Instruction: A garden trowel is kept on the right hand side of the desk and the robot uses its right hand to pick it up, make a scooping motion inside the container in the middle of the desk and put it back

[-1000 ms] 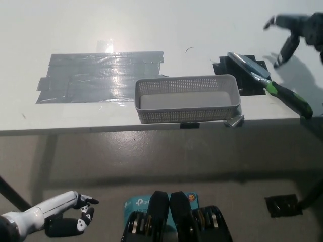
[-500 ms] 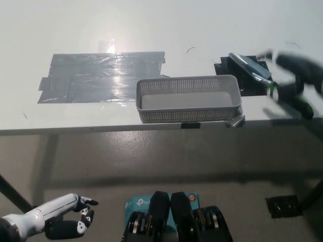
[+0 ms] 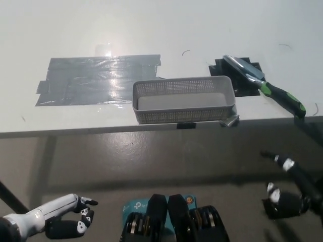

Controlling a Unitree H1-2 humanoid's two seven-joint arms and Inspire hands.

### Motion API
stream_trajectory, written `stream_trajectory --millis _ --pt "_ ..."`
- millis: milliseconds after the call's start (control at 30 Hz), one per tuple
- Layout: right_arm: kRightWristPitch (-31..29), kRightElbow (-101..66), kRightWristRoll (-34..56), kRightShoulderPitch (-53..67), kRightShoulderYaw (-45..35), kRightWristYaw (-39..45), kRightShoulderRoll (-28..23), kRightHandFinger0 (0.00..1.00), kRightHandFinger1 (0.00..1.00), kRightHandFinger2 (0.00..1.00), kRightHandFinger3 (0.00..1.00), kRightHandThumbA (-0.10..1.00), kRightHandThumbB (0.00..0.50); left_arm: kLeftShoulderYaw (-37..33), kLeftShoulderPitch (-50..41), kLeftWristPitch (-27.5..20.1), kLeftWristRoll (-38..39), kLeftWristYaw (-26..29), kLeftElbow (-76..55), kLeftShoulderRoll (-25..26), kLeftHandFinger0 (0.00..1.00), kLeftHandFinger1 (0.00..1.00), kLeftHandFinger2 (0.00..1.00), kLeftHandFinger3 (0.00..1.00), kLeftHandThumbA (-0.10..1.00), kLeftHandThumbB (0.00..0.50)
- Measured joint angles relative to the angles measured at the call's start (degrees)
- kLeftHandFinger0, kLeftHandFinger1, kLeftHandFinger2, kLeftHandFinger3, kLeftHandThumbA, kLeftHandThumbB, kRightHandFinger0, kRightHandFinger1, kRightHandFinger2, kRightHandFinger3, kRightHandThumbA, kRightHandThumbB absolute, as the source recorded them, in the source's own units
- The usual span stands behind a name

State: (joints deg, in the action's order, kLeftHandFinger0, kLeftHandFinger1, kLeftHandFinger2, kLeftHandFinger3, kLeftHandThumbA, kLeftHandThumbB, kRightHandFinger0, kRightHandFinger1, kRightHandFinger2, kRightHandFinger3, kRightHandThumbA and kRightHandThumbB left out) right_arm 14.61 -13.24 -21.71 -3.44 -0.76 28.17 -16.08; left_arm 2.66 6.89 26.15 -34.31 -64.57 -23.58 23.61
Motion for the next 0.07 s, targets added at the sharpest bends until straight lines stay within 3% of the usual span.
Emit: stream_trajectory --millis 67 --pt "-1.74 1.74 -0.39 0.82 1.03 -1.04 -0.59 1.0 1.0 1.0 1.0 0.13 0.129 -0.15 -0.01 0.0 0.33 0.11 -0.01 0.01 1.0 0.93 0.93 1.0 1.0 0.493"
